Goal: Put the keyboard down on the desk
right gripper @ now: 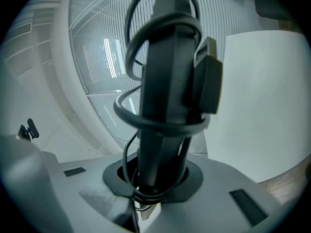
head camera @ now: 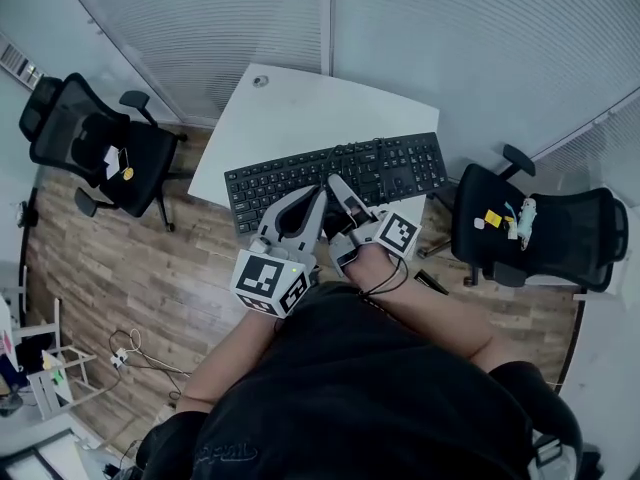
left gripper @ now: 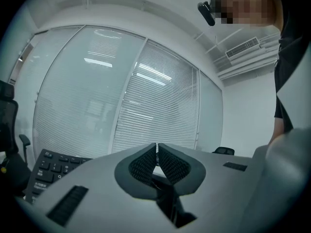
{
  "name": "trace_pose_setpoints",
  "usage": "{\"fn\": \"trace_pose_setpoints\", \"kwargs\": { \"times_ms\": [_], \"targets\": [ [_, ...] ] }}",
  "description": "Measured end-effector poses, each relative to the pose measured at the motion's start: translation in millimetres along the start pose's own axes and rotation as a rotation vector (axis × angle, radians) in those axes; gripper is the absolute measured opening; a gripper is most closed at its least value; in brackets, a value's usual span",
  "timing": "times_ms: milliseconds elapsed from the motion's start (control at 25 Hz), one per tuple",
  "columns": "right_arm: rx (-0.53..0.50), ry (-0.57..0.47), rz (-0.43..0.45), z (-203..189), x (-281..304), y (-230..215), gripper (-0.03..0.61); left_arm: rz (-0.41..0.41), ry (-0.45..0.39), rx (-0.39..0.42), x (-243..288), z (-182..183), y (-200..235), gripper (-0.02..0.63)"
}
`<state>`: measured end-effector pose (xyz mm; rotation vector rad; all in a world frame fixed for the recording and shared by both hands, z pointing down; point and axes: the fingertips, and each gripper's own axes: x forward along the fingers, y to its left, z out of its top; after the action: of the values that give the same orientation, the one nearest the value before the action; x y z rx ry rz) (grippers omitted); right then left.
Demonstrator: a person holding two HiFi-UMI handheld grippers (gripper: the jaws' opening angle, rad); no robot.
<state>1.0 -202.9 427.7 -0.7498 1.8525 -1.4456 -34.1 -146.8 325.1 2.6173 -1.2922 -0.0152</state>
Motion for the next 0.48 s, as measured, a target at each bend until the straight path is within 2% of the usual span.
{"fn": "trace_pose_setpoints", "kwargs": {
  "times_ms": [240,480],
  "targets": [
    [0.000,-0.051,-0.004,-28,20,1,0.083,-0.053,0.012,-0.018,-25,1,28,0.029],
    [0.010,-0.065,-0.023,-48,30,-1,0.083,-0.037,-0.019,-0.069,-49,6,55,0.029]
  ]
}}
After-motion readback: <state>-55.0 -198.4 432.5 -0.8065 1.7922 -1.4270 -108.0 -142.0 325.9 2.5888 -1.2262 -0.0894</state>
